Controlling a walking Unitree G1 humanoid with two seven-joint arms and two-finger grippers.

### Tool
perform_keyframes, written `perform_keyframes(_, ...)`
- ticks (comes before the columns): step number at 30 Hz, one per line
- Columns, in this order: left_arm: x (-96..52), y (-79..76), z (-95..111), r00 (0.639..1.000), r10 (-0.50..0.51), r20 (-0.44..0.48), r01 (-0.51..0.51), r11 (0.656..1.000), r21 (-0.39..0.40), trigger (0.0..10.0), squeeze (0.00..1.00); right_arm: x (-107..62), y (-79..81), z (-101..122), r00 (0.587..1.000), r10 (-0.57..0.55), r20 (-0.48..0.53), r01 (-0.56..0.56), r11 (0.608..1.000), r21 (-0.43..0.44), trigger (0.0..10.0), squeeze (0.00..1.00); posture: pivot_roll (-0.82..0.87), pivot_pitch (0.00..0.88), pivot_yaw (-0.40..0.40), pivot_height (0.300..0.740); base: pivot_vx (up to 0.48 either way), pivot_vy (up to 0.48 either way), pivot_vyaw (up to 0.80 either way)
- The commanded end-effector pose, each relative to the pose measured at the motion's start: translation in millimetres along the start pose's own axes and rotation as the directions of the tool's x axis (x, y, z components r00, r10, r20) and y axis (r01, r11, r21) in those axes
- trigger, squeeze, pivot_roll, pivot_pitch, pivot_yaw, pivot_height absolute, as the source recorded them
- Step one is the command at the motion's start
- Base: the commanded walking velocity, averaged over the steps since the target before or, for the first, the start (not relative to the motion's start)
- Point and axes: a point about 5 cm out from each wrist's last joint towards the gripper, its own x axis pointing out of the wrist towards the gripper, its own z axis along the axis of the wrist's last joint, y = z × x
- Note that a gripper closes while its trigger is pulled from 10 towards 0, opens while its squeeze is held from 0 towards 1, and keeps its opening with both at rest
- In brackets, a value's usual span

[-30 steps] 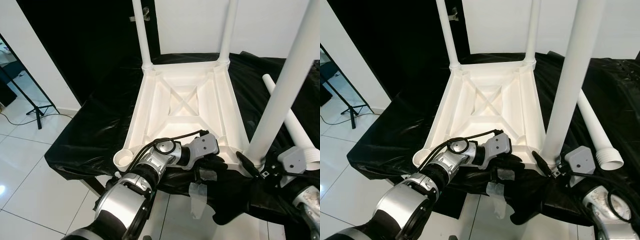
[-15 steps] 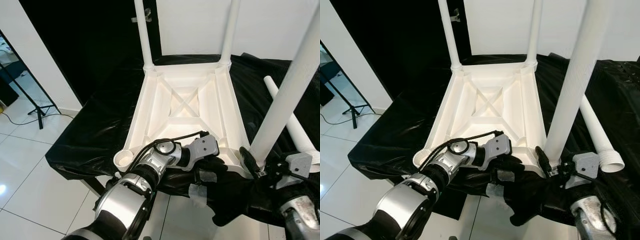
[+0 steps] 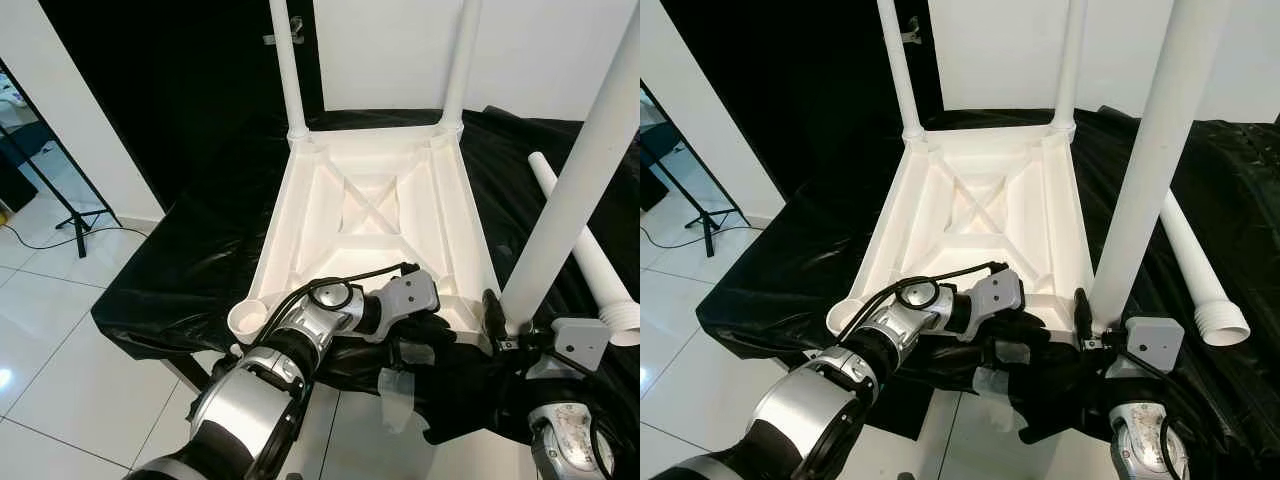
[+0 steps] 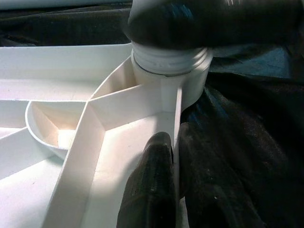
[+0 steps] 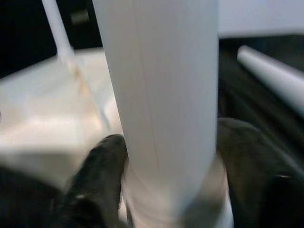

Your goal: Building children table

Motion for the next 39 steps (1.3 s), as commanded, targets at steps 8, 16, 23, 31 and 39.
perform_keyframes(8, -1.4, -6.1, -31, 0.984, 0.147, -0.097, -0.158, 0.979, -0.126, 10.0, 0.00, 3.2, -8.8, 6, 0.943, 0.331, -0.015, -0.331, 0.943, 0.034, 10.0, 0.00, 0.00, 0.000, 0.077, 0.740, 0.000, 0.000, 0.00)
perform_keyframes(16, 0.6, -7.5, -31, 0.986, 0.142, -0.093, -0.153, 0.980, -0.127, 10.0, 0.00, 12.3, -28.4, 13, 0.917, 0.396, -0.044, -0.398, 0.914, -0.075, 10.0, 0.00, -0.01, 0.000, 0.076, 0.740, 0.000, 0.000, 0.00)
perform_keyframes(23, 1.1, -7.6, -31, 0.986, 0.141, -0.092, -0.152, 0.980, -0.127, 10.0, 0.00, 18.6, -31.8, 14, 0.862, 0.499, -0.089, -0.506, 0.858, -0.091, 10.0, 0.00, -0.01, 0.000, 0.082, 0.740, 0.000, 0.000, 0.00)
perform_keyframes(31, 0.4, -6.5, -30, 0.985, 0.145, -0.094, -0.156, 0.980, -0.125, 10.0, 0.00, 16.8, -32.7, 10, 0.813, 0.567, -0.135, -0.578, 0.814, -0.059, 0.0, 0.00, -0.01, 0.000, 0.079, 0.740, 0.000, 0.000, 0.00)
perform_keyframes(39, -0.7, -5.3, -30, 0.984, 0.146, -0.099, -0.157, 0.980, -0.118, 10.0, 0.00, 0.2, -18.8, -6, 0.955, 0.272, -0.122, -0.268, 0.962, 0.043, 0.0, 0.00, 0.00, 0.000, 0.083, 0.740, 0.000, 0.000, 0.00)
